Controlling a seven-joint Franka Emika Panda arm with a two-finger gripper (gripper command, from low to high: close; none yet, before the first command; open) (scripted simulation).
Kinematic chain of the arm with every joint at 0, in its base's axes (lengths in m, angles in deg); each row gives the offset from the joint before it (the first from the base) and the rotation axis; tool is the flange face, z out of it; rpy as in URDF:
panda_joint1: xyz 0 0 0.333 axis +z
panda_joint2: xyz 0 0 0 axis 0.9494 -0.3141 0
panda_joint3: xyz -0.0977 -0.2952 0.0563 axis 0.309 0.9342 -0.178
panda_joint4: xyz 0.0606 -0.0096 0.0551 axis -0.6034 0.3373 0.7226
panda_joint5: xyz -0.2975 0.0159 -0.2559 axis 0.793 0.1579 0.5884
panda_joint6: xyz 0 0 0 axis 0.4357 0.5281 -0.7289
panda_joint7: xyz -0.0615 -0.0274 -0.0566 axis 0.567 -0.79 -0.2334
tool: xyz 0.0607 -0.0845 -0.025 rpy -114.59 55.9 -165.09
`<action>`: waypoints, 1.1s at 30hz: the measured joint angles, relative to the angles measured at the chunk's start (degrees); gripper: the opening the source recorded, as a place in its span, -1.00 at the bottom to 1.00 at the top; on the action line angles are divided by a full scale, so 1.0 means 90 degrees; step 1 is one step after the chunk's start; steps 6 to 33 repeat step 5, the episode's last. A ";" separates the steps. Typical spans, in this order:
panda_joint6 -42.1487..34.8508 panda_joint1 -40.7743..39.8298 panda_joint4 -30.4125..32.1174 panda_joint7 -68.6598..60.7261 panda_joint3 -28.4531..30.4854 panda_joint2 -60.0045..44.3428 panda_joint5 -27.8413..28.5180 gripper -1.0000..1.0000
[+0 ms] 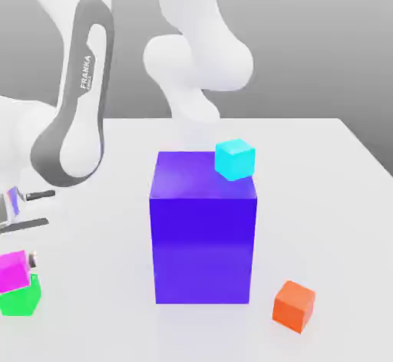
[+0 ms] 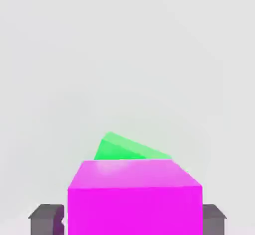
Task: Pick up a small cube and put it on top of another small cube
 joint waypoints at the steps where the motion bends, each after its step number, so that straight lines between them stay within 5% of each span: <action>1: 0.0000 0.0000 0.0000 0.0000 0.0000 0.0000 0.0000 1.00; 33: -0.0243 0.0033 0.0012 0.0096 0.0053 0.0279 0.0143 1.00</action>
